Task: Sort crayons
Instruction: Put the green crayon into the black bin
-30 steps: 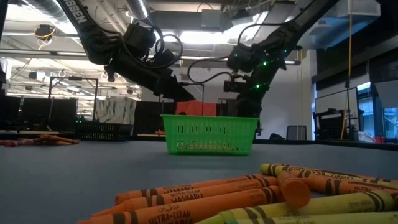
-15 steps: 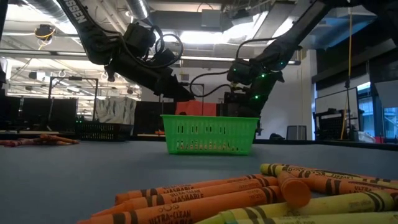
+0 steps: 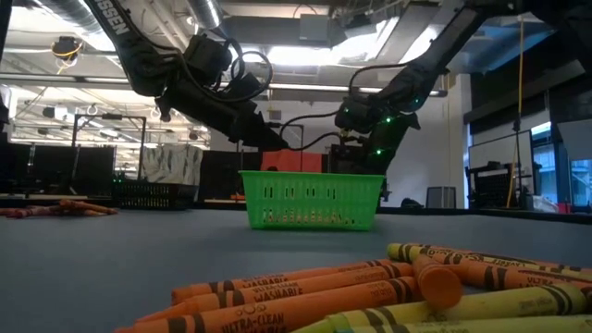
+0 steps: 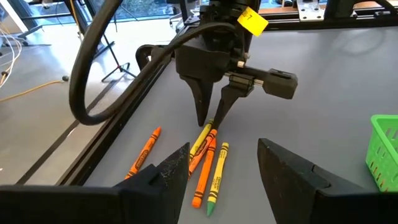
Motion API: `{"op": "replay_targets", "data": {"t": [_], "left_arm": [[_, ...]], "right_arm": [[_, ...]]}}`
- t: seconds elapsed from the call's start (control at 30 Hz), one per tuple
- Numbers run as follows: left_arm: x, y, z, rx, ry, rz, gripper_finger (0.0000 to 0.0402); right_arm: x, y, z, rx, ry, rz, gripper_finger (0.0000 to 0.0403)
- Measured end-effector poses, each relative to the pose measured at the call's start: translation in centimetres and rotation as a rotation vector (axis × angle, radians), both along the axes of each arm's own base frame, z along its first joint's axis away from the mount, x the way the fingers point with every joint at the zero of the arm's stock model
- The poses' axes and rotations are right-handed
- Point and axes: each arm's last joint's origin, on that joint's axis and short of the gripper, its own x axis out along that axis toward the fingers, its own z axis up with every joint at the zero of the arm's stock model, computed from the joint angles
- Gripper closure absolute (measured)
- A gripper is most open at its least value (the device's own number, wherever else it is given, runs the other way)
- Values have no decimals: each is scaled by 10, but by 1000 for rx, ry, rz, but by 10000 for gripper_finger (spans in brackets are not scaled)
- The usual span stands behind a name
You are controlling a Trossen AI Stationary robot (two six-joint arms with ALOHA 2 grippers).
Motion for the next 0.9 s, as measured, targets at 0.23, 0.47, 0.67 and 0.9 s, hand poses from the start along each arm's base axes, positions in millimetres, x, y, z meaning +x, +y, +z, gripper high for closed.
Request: {"op": "replay_targets", "data": {"t": [0.23,0.47,0.67,0.9], "left_arm": [[0,0,0,1,1,-1,229],[0,0,0,1,0,-1,229],[0,0,1,6,-9,-1,229],[0,0,1,7,-9,-1,229]], "right_arm": [[-1,0,-1,-15,12,18,392],[-2,1,1,-34,36,10,382],[-9,2,18,-71,43,-9,393],[-17,8,56,-116,-11,-24,389]]}}
